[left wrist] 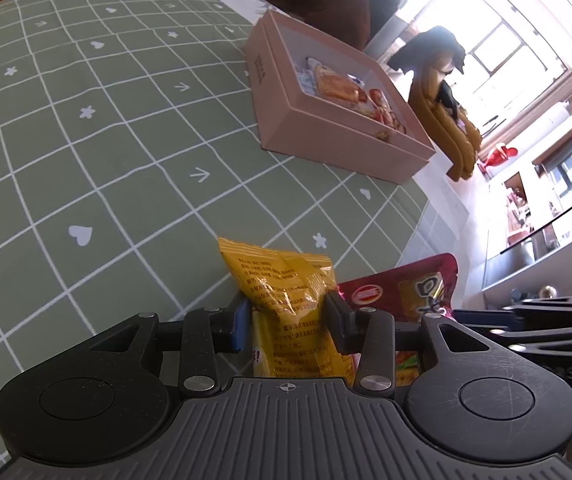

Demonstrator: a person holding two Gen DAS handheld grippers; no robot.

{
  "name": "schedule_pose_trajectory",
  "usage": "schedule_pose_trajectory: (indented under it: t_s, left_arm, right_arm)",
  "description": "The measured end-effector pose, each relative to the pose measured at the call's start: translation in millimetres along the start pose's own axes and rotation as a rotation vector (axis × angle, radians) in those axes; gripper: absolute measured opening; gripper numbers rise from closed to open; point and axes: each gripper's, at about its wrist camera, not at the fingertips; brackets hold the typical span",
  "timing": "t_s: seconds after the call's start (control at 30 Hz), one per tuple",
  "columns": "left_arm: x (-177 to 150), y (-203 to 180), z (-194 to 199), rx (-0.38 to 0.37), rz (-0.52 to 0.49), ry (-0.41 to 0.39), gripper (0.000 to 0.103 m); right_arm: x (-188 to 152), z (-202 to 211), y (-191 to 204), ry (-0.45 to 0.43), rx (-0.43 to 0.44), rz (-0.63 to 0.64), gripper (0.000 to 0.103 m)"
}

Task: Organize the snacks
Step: 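Carry both packets over the pink box and open both tools to drop them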

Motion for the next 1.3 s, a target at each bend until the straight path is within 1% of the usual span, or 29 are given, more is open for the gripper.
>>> schedule_pose_trajectory:
  t_s: [0.07, 0.13, 0.2, 0.27, 0.3, 0.33, 0.4, 0.5, 0.53, 0.6, 0.63, 0.67, 0.7, 0.77, 0.83, 0.9, 1.0, 1.03, 1.07, 1.1, 1.13, 1.17, 1.2, 1.3]
  left_arm:
    - [-4, 4, 1, 0.015, 0.003, 0.003, 0.044]
    - [-9, 10, 1, 0.029, 0.015, 0.017, 0.044]
    - [-12, 15, 5, 0.024, 0.015, 0.002, 0.044]
    - [-12, 22, 11, 0.026, 0.029, -0.010, 0.044]
    - [-12, 26, 13, 0.023, 0.037, -0.018, 0.044]
    - [-12, 29, 15, 0.013, 0.044, -0.021, 0.044]
    - [-12, 34, 19, -0.008, 0.053, -0.024, 0.043]
    - [-13, 38, 20, -0.028, 0.066, -0.030, 0.042]
    - [-13, 39, 20, -0.033, 0.071, -0.032, 0.042]
    - [-12, 42, 21, -0.044, 0.091, -0.032, 0.042]
    - [-12, 44, 23, -0.044, 0.102, -0.030, 0.042]
    - [-11, 45, 27, -0.034, 0.106, -0.028, 0.042]
    - [-11, 46, 30, -0.018, 0.101, -0.029, 0.042]
    - [-12, 49, 41, 0.023, 0.077, -0.027, 0.041]
    - [-14, 53, 50, 0.066, 0.059, -0.012, 0.041]
    - [-20, 58, 57, 0.091, 0.050, 0.008, 0.040]
    - [-26, 63, 62, 0.071, 0.049, 0.002, 0.040]
    - [-26, 62, 62, 0.073, 0.045, -0.001, 0.040]
    - [-26, 61, 62, 0.075, 0.038, -0.001, 0.040]
    - [-26, 61, 61, 0.074, 0.032, -0.002, 0.040]
    - [-27, 62, 62, 0.070, 0.031, -0.006, 0.037]
    - [-27, 64, 63, 0.070, 0.040, -0.012, 0.034]
    - [-28, 68, 66, 0.072, 0.057, -0.027, 0.034]
    - [-29, 77, 72, 0.036, 0.105, -0.046, 0.035]
  right_arm:
    - [1, 8, 15, -0.009, 0.011, 0.033, 0.025]
    - [2, 9, 33, 0.001, 0.034, 0.072, 0.024]
    - [3, 1, 47, 0.022, 0.053, 0.100, 0.025]
    - [4, -8, 56, 0.024, 0.035, 0.106, 0.028]
    - [6, -11, 57, 0.025, 0.047, 0.103, 0.029]
    - [8, -17, 56, 0.037, 0.071, 0.099, 0.033]
    - [13, -33, 52, 0.080, 0.090, 0.069, 0.037]
    - [18, -58, 43, 0.147, 0.175, -0.013, 0.044]
    - [18, -60, 40, 0.150, 0.209, -0.045, 0.044]
    - [20, -62, 38, 0.163, 0.239, -0.066, 0.044]
    - [20, -61, 38, 0.167, 0.244, -0.066, 0.038]
    - [20, -58, 39, 0.164, 0.242, -0.061, 0.035]
    - [19, -51, 41, 0.146, 0.239, -0.046, 0.033]
    - [19, -33, 47, 0.086, 0.235, 0.003, 0.026]
    - [19, -17, 53, 0.048, 0.248, 0.045, 0.024]
    - [23, -12, 61, 0.040, 0.276, 0.065, 0.024]
    - [25, -12, 78, 0.045, 0.313, 0.083, 0.024]
    - [25, -14, 85, 0.050, 0.330, 0.094, 0.025]
    - [27, -15, 90, 0.060, 0.341, 0.101, 0.029]
    - [28, -18, 96, 0.070, 0.346, 0.107, 0.029]
    - [29, -22, 103, 0.076, 0.363, 0.118, 0.030]
    - [29, -27, 110, 0.081, 0.384, 0.129, 0.030]
    - [31, -32, 116, 0.088, 0.406, 0.138, 0.033]
    - [39, -47, 122, 0.114, 0.435, 0.108, 0.034]
Point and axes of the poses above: each gripper's, at about its wrist camera, not at the fingertips, and z roughly against the way its jaws point, y to its left, x to its top, and after that the axes turned 9 degrees about -x, right-handed
